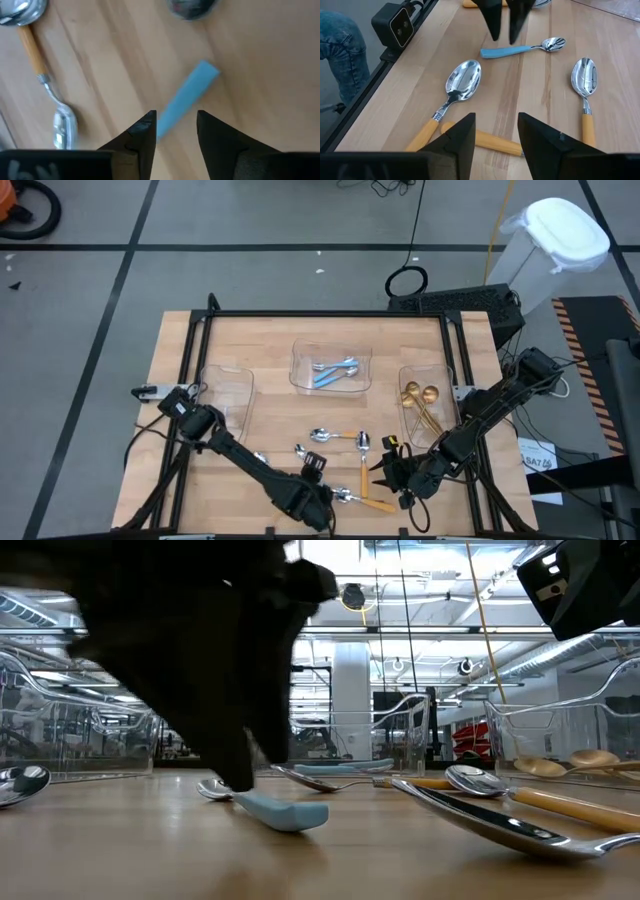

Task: Sort silverware by color (type)
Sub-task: Put the blue spoon into the top transparent bin

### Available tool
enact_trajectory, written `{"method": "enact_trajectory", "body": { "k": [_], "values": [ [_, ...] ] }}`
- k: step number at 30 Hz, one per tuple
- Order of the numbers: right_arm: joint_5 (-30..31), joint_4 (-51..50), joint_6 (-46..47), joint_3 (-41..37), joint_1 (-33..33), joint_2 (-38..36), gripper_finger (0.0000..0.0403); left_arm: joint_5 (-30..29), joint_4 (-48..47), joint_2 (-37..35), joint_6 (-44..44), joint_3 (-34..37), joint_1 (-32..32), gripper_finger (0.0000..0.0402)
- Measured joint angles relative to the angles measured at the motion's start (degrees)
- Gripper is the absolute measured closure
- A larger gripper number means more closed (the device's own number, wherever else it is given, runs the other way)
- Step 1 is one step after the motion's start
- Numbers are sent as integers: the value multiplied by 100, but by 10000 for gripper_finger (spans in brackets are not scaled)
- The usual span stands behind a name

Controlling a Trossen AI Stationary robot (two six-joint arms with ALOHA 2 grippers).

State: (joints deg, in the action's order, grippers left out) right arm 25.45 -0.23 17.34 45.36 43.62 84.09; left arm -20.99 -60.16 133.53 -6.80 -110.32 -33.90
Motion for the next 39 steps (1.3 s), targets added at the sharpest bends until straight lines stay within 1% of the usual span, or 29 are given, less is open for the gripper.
{"method": "enact_trajectory", "body": {
  "k": [3, 6, 8, 10, 13, 15, 18, 22, 25, 28, 36, 39],
  "values": [
    [-12, 0, 0, 0, 0, 0, 259, 75, -13, 0, 398, 0, 124, 248],
    [-14, -1, 0, 0, 0, 0, 259, 601, 1, 68, 742, -6, 279, 237],
    [-17, -3, 0, 0, 1, 0, 259, 852, -101, 113, 901, -4, 344, 234],
    [-15, -4, 0, 0, 28, 0, 259, 952, -236, 107, 1048, 19, 398, 234],
    [-10, -35, -2, -2, 72, 2, 259, 876, -310, 130, 1226, 23, 439, 234],
    [-13, -65, -1, -2, 79, 1, 259, 939, -313, 132, 1257, 22, 496, 237],
    [-8, -88, 0, -2, 79, 1, 259, 1173, -315, 166, 1285, 15, 602, 259],
    [-8, -102, 59, -2, 92, 0, 259, 1655, -290, 246, 1515, 10, 729, 311],
    [-7, -117, 59, -2, 122, 2, 259, 1708, -284, 256, 1687, 13, 755, 353],
    [-6, -137, 5, -2, 129, 0, 259, 1723, -218, 262, 1654, 23, 803, 381],
    [20, -131, -368, -2, 53, 0, 259, 1551, -61, 264, 951, 25, 791, 382],
    [29, -128, -526, -2, -14, 0, 259, 1473, -226, 279, 549, -154, 763, 382]
  ]
}}
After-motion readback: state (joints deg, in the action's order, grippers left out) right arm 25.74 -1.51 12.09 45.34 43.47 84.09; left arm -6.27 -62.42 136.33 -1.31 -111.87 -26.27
